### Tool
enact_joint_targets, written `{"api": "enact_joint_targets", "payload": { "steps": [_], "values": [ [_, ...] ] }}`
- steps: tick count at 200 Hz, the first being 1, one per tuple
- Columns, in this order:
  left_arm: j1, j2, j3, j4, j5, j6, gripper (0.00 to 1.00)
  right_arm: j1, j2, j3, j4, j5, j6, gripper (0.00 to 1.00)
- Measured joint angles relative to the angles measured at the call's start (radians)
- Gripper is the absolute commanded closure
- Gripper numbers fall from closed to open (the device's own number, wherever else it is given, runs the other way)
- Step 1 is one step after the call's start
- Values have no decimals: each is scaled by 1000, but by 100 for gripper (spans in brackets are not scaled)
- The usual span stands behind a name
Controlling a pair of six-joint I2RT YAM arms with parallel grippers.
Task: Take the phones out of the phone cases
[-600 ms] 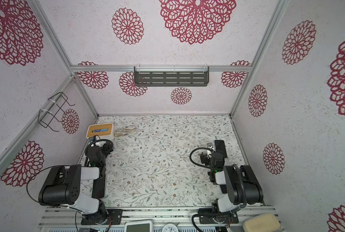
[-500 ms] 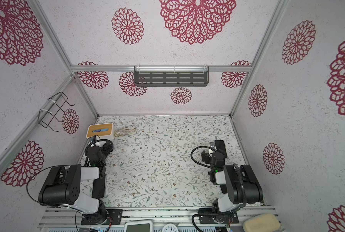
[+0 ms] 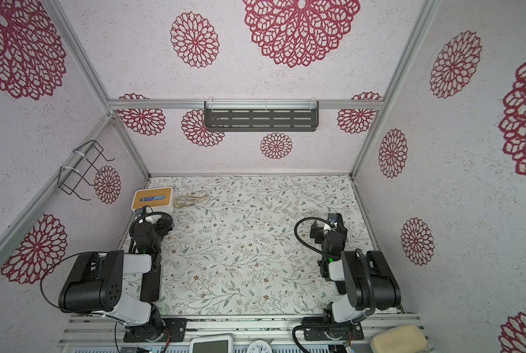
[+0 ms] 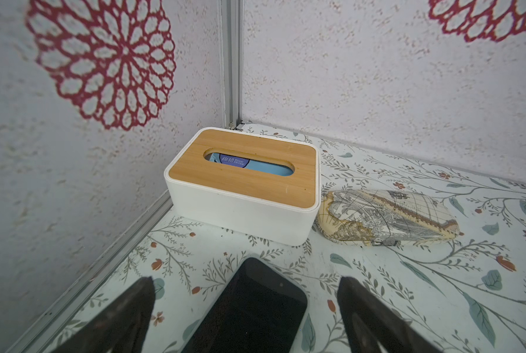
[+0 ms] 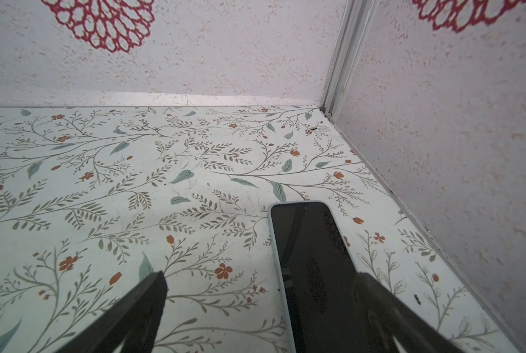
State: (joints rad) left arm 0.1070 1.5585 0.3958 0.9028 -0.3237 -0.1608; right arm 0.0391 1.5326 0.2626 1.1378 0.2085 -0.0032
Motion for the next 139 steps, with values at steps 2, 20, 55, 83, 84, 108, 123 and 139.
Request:
{"api": "enact_joint_targets", "payload": {
  "steps": [2,20,55,83,84,108,123,139],
  "values": [
    [0,0,0,0,0,0,3,0,0,0,1,0,0,1],
    [0,0,0,0,0,0,3,0,0,0,8,2,4,1],
    [-2,0,0,2,-1,1,3,0,-1,-5,16,18,5,1],
    [-103,-93,10,-110,-97,58,3,70,-154,12,-187,154,11,1],
    [-108,-98,11,-117,-101,60,3,75,-167,19,-209,160,14,1],
    [-274,-266,188,-430,-171,21,3,110,-307,275,-616,195,88,1],
    [-319,-316,373,-629,-148,-74,3,103,-310,448,-820,203,140,1],
    [-337,-341,518,-787,-82,-183,3,76,-289,570,-1022,200,191,1]
  ]
}}
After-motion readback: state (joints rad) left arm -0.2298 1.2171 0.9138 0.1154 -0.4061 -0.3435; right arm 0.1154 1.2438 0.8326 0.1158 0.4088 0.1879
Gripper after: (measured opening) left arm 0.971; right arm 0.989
